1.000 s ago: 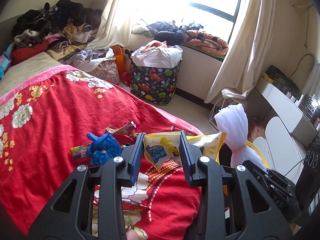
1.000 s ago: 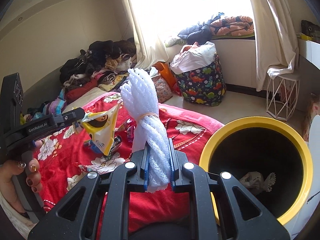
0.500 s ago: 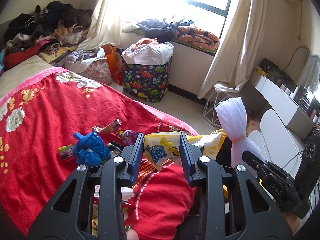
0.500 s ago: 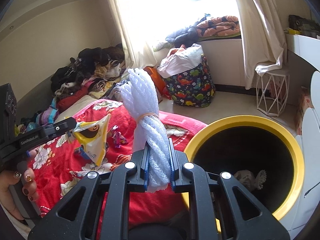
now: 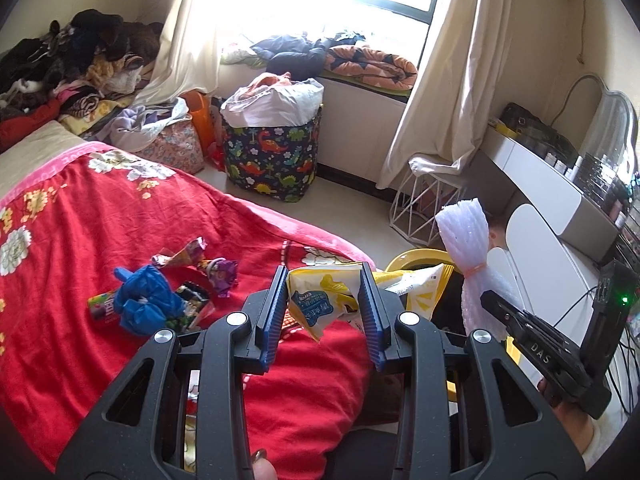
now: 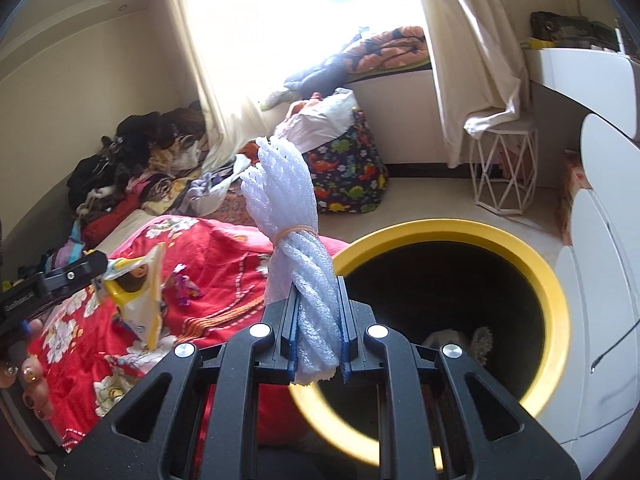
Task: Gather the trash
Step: 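Carry the foam mesh and yellow chip bag in both grippers over the bin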
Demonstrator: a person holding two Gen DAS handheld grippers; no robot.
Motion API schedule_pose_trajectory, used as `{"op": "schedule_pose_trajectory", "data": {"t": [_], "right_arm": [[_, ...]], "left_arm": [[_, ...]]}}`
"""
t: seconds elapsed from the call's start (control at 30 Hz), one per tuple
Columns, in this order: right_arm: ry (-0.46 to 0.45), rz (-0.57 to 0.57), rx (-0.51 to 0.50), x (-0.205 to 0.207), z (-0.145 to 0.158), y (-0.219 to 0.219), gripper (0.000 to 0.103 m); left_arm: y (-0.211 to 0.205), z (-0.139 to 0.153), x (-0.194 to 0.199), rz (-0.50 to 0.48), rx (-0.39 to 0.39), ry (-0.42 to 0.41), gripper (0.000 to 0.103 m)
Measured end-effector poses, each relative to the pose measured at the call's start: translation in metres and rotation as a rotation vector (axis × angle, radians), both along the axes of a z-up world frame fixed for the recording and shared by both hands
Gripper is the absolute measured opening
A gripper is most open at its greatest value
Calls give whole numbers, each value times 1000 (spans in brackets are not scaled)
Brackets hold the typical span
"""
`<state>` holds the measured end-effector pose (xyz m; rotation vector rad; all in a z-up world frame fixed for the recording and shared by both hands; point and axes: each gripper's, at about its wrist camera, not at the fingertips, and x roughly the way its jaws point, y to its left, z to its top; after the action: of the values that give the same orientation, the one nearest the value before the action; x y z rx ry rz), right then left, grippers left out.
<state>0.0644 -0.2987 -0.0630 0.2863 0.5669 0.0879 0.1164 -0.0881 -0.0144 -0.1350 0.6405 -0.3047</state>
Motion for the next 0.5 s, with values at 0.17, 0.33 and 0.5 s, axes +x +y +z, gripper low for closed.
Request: {"op": "schedule_pose_trajectory", "data": {"t": [0.17,0.33,0.5], "right_arm": [[5,-43,5,-4,-3,-12,15],[6,-76,14,-5,-4,-24,15],[8,-104,23,-5,-3,-32,15]], "left_arm": [[-11,-1,1,-21,7,1,27],[-24,-1,3,-49,15,-1,27],[-37,-2,3,-72,24,-3,27]]}}
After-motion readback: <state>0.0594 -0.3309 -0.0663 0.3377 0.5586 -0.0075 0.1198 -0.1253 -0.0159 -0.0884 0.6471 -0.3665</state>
